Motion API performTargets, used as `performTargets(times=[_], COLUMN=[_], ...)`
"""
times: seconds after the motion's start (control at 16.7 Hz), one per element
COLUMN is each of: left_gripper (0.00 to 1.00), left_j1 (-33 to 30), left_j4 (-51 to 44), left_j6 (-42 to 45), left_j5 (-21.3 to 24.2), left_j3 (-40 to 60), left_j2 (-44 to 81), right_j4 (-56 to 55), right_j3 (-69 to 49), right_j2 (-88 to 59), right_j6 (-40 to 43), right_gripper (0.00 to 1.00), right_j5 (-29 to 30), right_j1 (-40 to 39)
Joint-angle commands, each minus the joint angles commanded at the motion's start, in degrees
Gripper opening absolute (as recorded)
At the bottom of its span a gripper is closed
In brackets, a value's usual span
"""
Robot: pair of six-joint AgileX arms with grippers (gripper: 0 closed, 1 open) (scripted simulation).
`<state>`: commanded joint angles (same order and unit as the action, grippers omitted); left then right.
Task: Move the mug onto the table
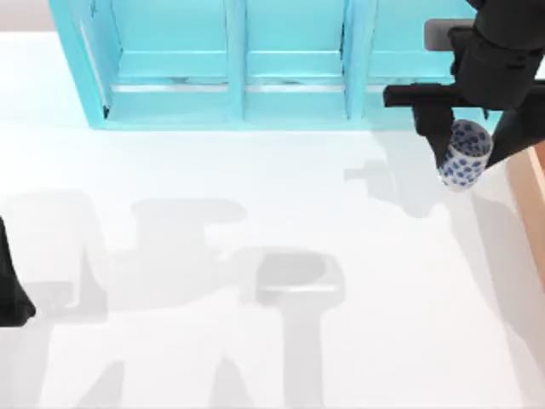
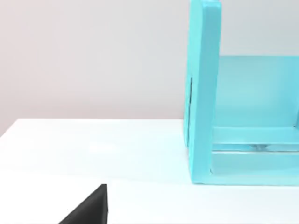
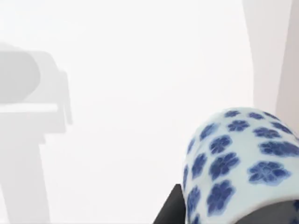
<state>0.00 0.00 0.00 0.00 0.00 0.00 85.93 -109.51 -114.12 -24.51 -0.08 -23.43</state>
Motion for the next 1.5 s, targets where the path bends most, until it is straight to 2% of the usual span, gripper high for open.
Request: performTargets(times=[0.3,0.48,0.6,0.96,1.5], left_gripper=[1.00,1.00,1.00,1.00,1.00], left_j1=[0.0,0.0,0.0,0.0,0.0], left_j4=[0.0,0.0,0.0,0.0,0.0], left_j6=[0.0,0.0,0.0,0.0,0.0], left_j5=[0.0,0.0,0.0,0.0,0.0], left_j3=[0.0,0.0,0.0,0.0,0.0], left_j2=[0.0,0.0,0.0,0.0,0.0], right_j4=[3.9,5.1,5.4,4.4,-11.0], right_j3=[-20.1,-26.8,-28.3,-27.2,-9.5], right_j2=[-14.6,-20.9,-22.2,-22.0,-20.0], right_j6=[-13.9,-19.9,-21.3,-21.3,-21.3], right_gripper=[0.00,0.00,0.00,0.00,0.00], right_j5=[0.0,0.0,0.0,-0.1,0.0], right_j1=[-13.9,-19.8,-21.1,-20.9,-21.2])
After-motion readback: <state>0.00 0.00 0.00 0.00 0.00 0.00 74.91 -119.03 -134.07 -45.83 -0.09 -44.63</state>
